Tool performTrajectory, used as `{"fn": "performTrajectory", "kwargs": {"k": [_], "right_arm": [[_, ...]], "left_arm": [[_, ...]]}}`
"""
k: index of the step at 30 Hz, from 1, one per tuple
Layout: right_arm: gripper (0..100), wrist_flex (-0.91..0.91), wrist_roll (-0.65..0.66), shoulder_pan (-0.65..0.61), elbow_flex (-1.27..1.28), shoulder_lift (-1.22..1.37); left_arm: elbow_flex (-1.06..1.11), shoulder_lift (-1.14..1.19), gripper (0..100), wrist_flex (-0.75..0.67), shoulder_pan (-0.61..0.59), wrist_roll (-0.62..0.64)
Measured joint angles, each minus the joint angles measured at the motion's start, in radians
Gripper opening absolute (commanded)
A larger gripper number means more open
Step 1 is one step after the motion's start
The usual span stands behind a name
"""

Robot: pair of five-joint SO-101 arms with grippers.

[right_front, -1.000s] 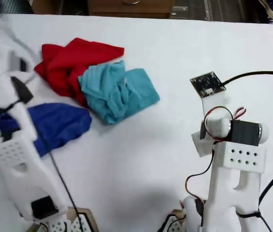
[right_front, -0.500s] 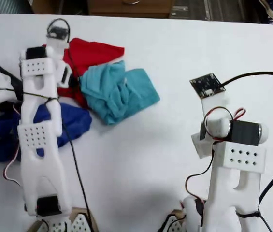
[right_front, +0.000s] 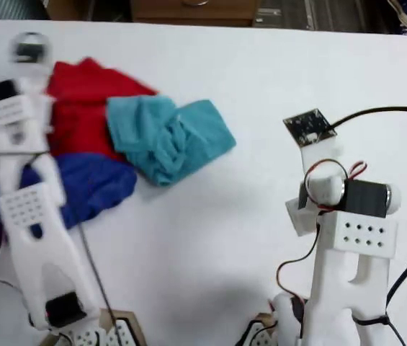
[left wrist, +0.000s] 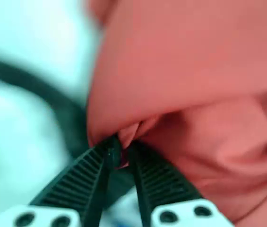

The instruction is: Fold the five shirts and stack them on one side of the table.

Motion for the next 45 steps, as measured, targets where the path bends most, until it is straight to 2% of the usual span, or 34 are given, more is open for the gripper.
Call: {"fn": "performTrajectory", "kwargs": {"k": [6, 10, 15, 22, 25, 28, 34, 38, 45], "right_arm": [[22.1, 0.0, 0.0, 0.0, 0.0, 0.0], [22.1, 0.0, 0.0, 0.0, 0.0, 0.0], [22.2, 0.0, 0.0, 0.0, 0.0, 0.0], [22.2, 0.0, 0.0, 0.0, 0.0, 0.0], [22.2, 0.0, 0.0, 0.0, 0.0, 0.0], [22.2, 0.0, 0.0, 0.0, 0.0, 0.0], [22.2, 0.0, 0.0, 0.0, 0.0, 0.0], [22.2, 0.0, 0.0, 0.0, 0.0, 0.0], [22.2, 0.0, 0.0, 0.0, 0.0, 0.0]], "left_arm": [[-0.33, -0.011, 2, 0.057, -0.259, -0.025], [-0.342, -0.098, 2, 0.057, -0.433, -0.095], [-0.353, -0.236, 2, 0.041, -0.615, -0.11], [-0.364, -0.284, 21, 0.041, -0.724, -0.124], [-0.364, -0.285, 24, 0.101, -0.71, -0.192], [-0.364, -0.285, 24, 0.219, -0.64, -0.215], [-0.247, -0.334, 24, 0.245, -0.46, -0.222], [-0.012, -0.377, 24, 0.245, -0.31, -0.239], [0.598, -0.486, 24, 0.245, -0.071, -0.273]]}}
